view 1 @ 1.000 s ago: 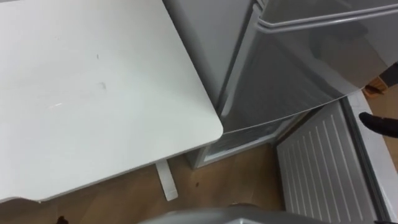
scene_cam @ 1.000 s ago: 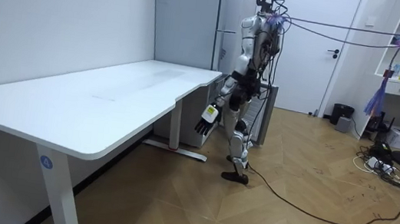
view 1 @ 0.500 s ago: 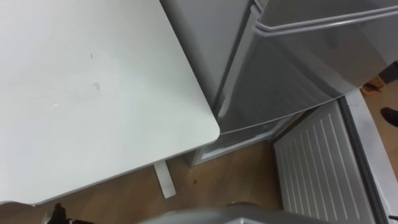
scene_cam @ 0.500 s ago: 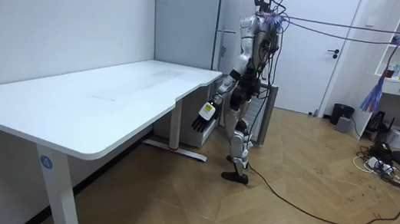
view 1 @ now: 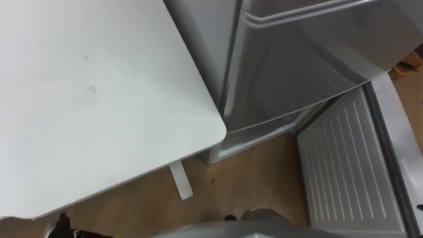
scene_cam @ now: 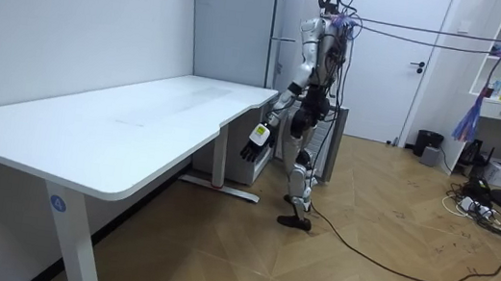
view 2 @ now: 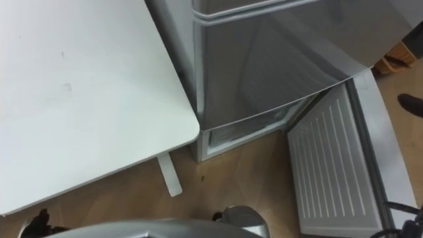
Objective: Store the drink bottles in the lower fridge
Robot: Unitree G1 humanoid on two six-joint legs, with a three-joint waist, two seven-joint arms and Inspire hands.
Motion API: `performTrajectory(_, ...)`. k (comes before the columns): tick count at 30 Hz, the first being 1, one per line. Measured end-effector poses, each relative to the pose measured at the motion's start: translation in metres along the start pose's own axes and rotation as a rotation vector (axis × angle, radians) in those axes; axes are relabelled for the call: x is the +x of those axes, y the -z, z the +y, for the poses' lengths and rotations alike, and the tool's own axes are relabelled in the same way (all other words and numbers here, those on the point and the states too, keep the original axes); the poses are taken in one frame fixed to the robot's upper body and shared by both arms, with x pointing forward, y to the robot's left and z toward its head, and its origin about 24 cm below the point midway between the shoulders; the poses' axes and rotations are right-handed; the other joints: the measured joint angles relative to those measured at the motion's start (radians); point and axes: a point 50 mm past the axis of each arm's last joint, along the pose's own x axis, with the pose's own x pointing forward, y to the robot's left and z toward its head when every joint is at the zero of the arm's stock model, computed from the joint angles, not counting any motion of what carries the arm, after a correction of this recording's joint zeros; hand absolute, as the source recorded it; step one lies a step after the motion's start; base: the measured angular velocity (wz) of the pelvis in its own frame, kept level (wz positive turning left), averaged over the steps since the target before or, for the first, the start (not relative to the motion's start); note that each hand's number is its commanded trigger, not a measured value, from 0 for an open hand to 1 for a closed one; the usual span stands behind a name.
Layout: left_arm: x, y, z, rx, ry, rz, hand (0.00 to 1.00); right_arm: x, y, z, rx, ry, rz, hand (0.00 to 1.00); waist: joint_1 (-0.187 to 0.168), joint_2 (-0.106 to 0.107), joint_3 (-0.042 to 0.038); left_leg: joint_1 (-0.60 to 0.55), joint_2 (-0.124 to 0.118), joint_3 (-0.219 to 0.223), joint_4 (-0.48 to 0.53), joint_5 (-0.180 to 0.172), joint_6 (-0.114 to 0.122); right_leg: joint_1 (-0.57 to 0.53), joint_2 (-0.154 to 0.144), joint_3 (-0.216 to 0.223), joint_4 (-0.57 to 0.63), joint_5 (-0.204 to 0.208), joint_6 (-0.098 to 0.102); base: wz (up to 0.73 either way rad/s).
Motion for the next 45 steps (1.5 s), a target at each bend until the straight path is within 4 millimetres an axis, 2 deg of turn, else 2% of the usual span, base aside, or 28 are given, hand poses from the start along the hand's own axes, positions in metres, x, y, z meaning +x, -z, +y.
performTrajectory(2,0.0,-0.001,0.0,0.007,0.017,0.002,0.0,0.0,0.012,0.001,0.059,-0.044,0.07,0.0,0.0,-0.004,0.0017,-0.001,0.003,-0.001,-0.001,0.005,-0.005,-0.001,0.003,-0.002,-0.003,0.001,-0.006,0.0)
performTrajectory(7,-0.001,0.005,-0.005,0.031,0.065,0.025,0.0,-0.007,0.045,0.001,0.058,-0.136,0.221,0.0,0.008,0.001,-0.0024,0.002,0.014,0.0,-0.003,0.009,-0.014,0.0,0.014,-0.001,-0.009,0.003,-0.018,-0.03)
performTrajectory(9,0.0,0.001,-0.005,0.028,0.069,0.017,0.0,-0.013,0.061,-0.003,0.043,-0.173,0.277,0.0,0.03,0.008,-0.0029,0.008,0.019,-0.004,-0.007,0.011,-0.021,0.002,0.027,0.013,-0.018,0.009,-0.027,-0.2)
performTrajectory(12,0.001,-0.002,-0.005,0.04,0.08,0.019,0.0,-0.018,0.074,-0.011,0.095,-0.178,0.295,0.0,0.028,0.009,-0.0005,0.016,0.021,-0.025,-0.004,0.013,-0.025,0.022,0.029,-0.001,-0.027,0.007,-0.031,0.06)
performTrajectory(14,0.002,-0.008,-0.006,0.042,0.082,0.002,0.0,-0.022,0.082,-0.017,0.104,-0.178,0.319,0.0,0.028,0.004,-0.0038,0.024,0.023,-0.031,-0.005,0.014,-0.027,0.035,0.029,-0.01,-0.031,0.004,-0.033,0.16)
performTrajectory(18,0.003,-0.011,-0.006,0.04,0.081,-0.003,0.0,-0.026,0.091,-0.019,0.123,-0.216,0.353,0.0,0.034,-0.008,-0.0073,0.033,0.033,-0.031,-0.006,0.012,-0.036,0.053,0.035,-0.023,-0.039,0.004,-0.039,0.07)
performTrajectory(27,0.003,-0.005,-0.011,0.07,0.104,0.024,0.0,-0.037,0.107,-0.032,0.136,-0.22,0.393,0.0,0.055,-0.008,-0.0074,0.033,0.044,-0.032,-0.005,0.015,-0.048,0.055,0.045,-0.03,-0.049,0.008,-0.051,0.0)
performTrajectory(31,0.004,-0.008,-0.011,0.102,0.112,0.021,0.0,-0.041,0.116,-0.024,0.156,-0.238,0.416,0.0,0.059,-0.007,-0.0069,0.031,0.049,-0.032,-0.004,0.016,-0.053,0.057,0.052,-0.028,-0.056,0.011,-0.056,0.0)
performTrajectory(37,0.006,-0.019,-0.012,0.113,0.118,-0.01,0.0,-0.048,0.13,-0.004,0.113,-0.342,0.474,0.0,0.085,0.006,-0.0042,0.021,0.056,-0.033,-0.001,0.016,-0.062,0.048,0.059,-0.028,-0.054,0.005,-0.067,0.01)
performTrajectory(40,0.006,-0.025,-0.016,0.11,0.141,-0.026,0.0,-0.055,0.14,0.007,-0.022,-0.436,0.559,0.0,0.1,0.012,0.0008,0.015,0.049,-0.032,0.005,0.016,-0.064,0.045,0.057,-0.026,-0.052,0.002,-0.066,0.04)
performTrajectory(42,0.006,-0.022,-0.014,0.111,0.141,-0.017,0.0,-0.064,0.153,0.015,-0.026,-0.485,0.612,0.0,0.109,0.02,-0.0008,0.008,0.049,-0.032,0.005,0.017,-0.064,0.035,0.057,-0.025,-0.052,0.002,-0.066,-0.08)
performTrajectory(45,0.006,-0.022,-0.014,0.118,0.143,-0.019,0.0,-0.067,0.157,0.02,-0.052,-0.529,0.631,0.0,0.109,0.017,0.0009,0.009,0.049,-0.033,0.002,0.017,-0.065,0.035,0.058,-0.024,-0.053,0.001,-0.066,0.0)
